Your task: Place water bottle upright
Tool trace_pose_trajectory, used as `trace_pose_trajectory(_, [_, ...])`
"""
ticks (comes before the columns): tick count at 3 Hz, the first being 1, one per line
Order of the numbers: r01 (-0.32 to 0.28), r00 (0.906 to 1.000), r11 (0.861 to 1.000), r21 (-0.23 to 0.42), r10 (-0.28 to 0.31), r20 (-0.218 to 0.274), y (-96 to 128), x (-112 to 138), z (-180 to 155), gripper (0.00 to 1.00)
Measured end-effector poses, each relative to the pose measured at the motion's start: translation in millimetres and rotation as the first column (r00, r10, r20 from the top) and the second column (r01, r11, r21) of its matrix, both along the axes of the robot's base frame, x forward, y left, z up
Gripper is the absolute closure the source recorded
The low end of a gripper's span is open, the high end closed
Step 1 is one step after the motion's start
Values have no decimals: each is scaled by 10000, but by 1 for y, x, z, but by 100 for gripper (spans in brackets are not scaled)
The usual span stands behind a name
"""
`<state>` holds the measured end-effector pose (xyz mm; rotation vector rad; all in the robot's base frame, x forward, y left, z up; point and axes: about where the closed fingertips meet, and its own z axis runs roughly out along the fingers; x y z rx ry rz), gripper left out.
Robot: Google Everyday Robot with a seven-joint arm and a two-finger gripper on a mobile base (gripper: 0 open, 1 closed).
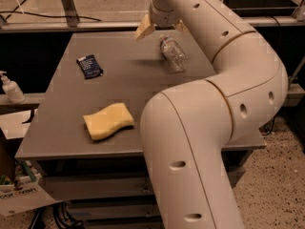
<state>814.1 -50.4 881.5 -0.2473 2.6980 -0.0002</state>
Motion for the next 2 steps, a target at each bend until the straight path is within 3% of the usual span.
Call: trace_pose_trajectory(2, [565, 9983, 9983, -163, -566, -107, -24, 10, -11, 0])
